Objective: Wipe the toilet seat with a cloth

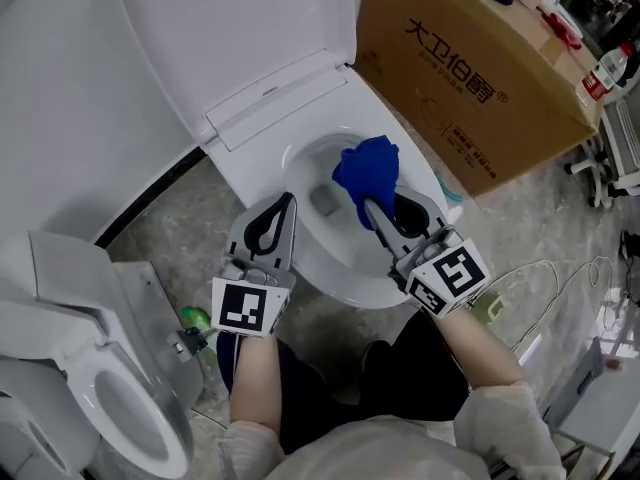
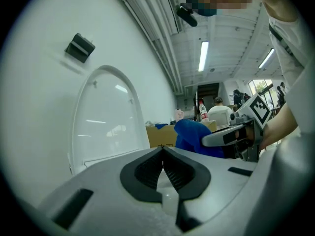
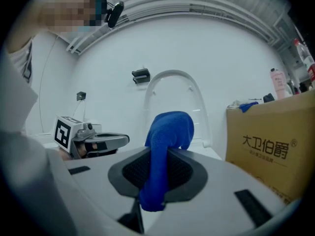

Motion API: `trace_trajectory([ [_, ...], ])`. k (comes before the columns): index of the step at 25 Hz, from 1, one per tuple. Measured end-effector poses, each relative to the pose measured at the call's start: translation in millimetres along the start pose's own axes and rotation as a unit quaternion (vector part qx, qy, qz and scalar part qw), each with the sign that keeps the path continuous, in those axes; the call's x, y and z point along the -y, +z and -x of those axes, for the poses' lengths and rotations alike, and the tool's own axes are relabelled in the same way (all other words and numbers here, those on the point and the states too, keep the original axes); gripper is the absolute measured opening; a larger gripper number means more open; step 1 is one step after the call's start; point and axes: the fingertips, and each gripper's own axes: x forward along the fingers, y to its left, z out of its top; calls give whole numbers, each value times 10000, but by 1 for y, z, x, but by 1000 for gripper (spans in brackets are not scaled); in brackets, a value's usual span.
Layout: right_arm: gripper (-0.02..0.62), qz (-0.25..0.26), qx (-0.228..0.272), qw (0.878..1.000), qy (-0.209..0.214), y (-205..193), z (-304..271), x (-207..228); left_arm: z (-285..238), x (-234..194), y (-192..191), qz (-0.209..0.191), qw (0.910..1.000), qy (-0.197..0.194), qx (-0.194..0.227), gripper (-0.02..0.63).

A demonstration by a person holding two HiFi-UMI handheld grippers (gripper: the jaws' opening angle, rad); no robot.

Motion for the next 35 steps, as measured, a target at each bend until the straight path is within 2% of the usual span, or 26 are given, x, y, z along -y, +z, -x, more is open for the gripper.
trace_trajectory([
  [4, 54, 166, 116, 9997, -101, 63, 14, -6, 4, 2, 62, 80, 9998, -139, -146, 8],
  [7, 54, 159, 166, 9996, -168, 126, 27, -17, 12, 4, 127, 28, 9998, -138, -173, 8],
  [10, 54, 100, 24, 9999, -105, 195, 40, -31, 22, 7, 195, 74, 9988, -285, -399, 8],
  [15, 54, -29, -248, 9996, -114, 340, 74, -53, 39, 10, 342, 363, 9971, -211, -630, 8],
  [17, 54, -58, -190, 9997, -156, 403, 78, -55, 39, 3, 410, 315, 9981, -203, -496, 8],
  [19, 54, -73, -94, 9998, -160, 459, 84, -76, 53, -1, 469, 292, 9984, -244, -409, 8],
  [23, 54, -222, 81, 9995, -217, 543, 121, -129, 98, 3, 547, 250, 9984, -231, -457, 8],
  [25, 54, -309, 107, 9992, -250, 564, 129, -141, 109, 0, 572, 116, 9989, -113, -434, 8],
  [29, 54, -675, 72, 9976, -146, 575, 131, -159, 127, -2, 606, -16, 9994, 34, -349, 8],
  [32, 54, -270, 59, 9995, -146, 582, 132, -172, 141, 4, 614, 53, 9994, 67, -332, 8],
  [35, 54, -234, 108, 9996, -97, 587, 135, -182, 151, 11, 616, -16, 9994, 62, -336, 8],
])
